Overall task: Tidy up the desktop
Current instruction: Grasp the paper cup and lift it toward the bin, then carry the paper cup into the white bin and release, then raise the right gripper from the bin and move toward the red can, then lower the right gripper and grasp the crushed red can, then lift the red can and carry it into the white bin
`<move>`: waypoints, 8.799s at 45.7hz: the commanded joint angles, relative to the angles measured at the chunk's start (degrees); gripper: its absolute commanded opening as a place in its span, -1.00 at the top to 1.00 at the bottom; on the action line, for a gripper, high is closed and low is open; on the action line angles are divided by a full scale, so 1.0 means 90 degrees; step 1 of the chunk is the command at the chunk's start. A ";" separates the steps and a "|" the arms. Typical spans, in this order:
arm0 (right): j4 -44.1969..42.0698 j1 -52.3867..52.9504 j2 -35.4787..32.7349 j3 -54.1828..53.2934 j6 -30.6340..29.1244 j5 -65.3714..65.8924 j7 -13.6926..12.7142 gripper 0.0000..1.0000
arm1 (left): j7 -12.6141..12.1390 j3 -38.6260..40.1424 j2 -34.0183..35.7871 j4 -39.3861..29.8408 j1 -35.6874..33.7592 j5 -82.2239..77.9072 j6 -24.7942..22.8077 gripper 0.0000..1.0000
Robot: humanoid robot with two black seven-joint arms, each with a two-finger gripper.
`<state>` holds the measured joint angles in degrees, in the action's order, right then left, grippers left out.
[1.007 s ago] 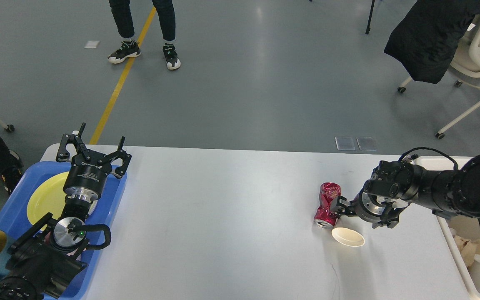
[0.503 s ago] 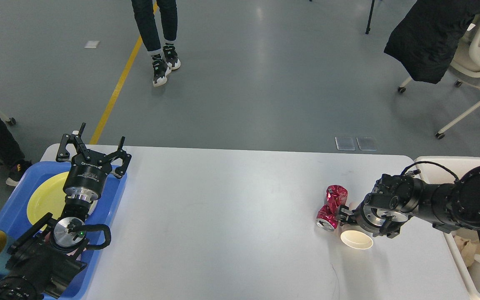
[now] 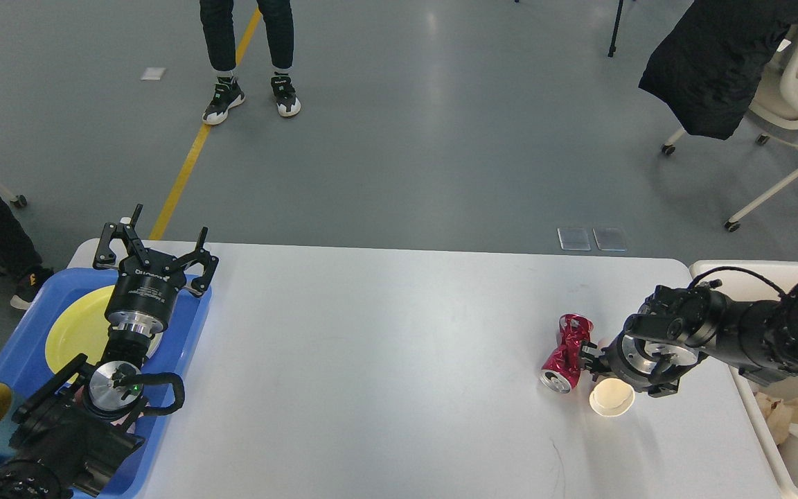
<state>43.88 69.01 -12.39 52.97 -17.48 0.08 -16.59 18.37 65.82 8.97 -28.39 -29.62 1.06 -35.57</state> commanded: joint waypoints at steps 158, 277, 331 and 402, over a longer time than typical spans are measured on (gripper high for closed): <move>-0.5334 -0.4064 -0.0801 -0.0563 0.1678 -0.2158 0.0867 -1.00 | 0.0000 0.0001 0.0000 0.0000 0.0000 -0.0001 0.0007 -0.93; 0.3944 0.6690 -0.0547 0.2015 -0.2542 -0.0790 0.0750 -1.00 | 0.0000 -0.0009 0.0000 0.0000 0.0000 -0.0001 0.0007 -0.93; -0.1584 -0.0665 0.0801 0.0052 0.0251 -0.1132 0.0643 -1.00 | 0.0000 0.0001 0.0000 0.0000 0.0000 -0.0001 0.0007 -0.93; 0.2515 0.3209 -0.0273 0.1242 -0.0283 -0.1269 -0.0334 1.00 | 0.0000 -0.0009 0.0000 0.0000 0.0000 -0.0001 0.0007 -0.93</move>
<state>57.86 87.00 -14.13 58.53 -16.03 -11.21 -19.54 18.37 65.83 8.96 -28.39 -29.62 1.07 -35.52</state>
